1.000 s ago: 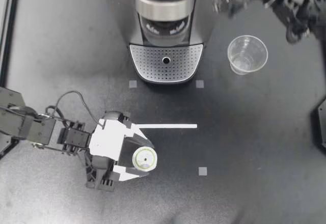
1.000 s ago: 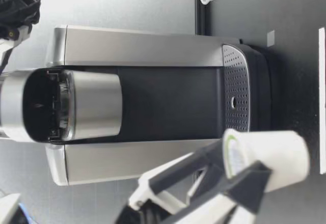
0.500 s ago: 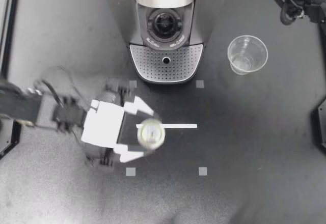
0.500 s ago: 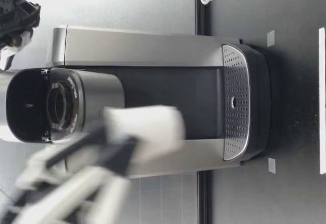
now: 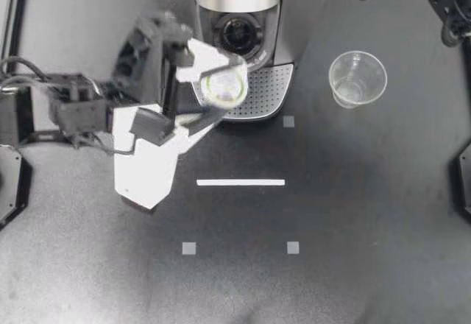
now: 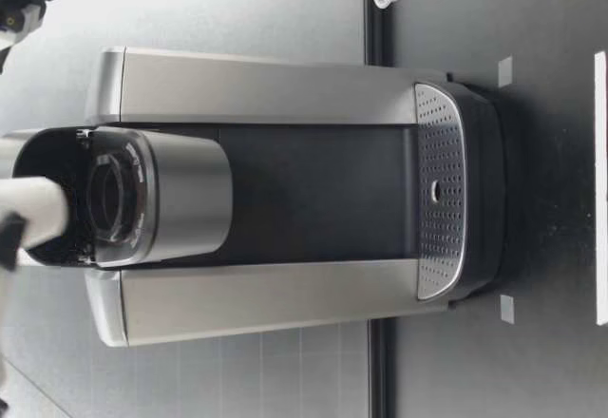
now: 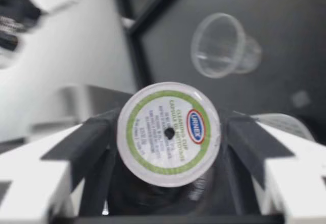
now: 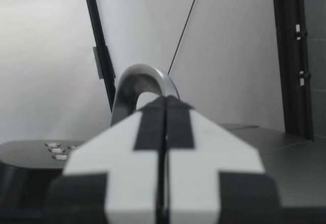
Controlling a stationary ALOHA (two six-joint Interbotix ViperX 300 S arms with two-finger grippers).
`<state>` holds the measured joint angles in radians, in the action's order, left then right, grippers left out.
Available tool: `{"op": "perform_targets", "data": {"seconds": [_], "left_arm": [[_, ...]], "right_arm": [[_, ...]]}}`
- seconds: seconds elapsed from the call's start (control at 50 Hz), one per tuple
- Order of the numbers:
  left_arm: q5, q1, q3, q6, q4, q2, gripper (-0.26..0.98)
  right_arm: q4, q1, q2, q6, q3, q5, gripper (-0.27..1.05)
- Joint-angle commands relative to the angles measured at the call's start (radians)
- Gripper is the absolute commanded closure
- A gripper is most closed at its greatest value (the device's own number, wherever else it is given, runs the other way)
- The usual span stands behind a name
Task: Place the coffee capsule inside the capsule container, then place the cup onto the center of the cup tray, then push the 'Hot Water' and 'Travel Mug' buttons.
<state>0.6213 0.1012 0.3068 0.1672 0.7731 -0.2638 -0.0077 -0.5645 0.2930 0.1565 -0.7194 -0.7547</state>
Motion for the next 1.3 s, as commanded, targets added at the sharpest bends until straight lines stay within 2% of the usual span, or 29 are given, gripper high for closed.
{"op": "perform_targets", "data": {"seconds": [0.0,0.2,0.32,0.66,1.12,1.28], "left_arm": [[-0.021,-0.003,-0.025,-0.026,0.048,-0.021,0.23],[-0.025,-0.025,-0.002,-0.115,0.153,-0.006,0.23],[-0.032,-0.044,0.015,-0.163,0.189,0.003,0.23],[-0.067,-0.092,0.044,-0.196,0.196,0.031,0.23],[-0.063,-0.110,0.043,-0.196,0.198,0.064,0.22],[-0.058,-0.110,0.043,-0.198,0.213,0.058,0.14]], "right_arm": [[0.000,-0.005,0.017,0.000,0.012,-0.012,0.72],[-0.002,-0.006,0.008,0.002,0.012,-0.031,0.72],[-0.002,-0.006,0.009,0.002,0.008,-0.037,0.72],[-0.002,-0.006,0.018,0.002,-0.018,-0.058,0.72],[-0.002,-0.005,0.015,0.002,-0.023,-0.063,0.72],[-0.002,-0.006,0.020,0.002,-0.029,-0.064,0.72]]}}
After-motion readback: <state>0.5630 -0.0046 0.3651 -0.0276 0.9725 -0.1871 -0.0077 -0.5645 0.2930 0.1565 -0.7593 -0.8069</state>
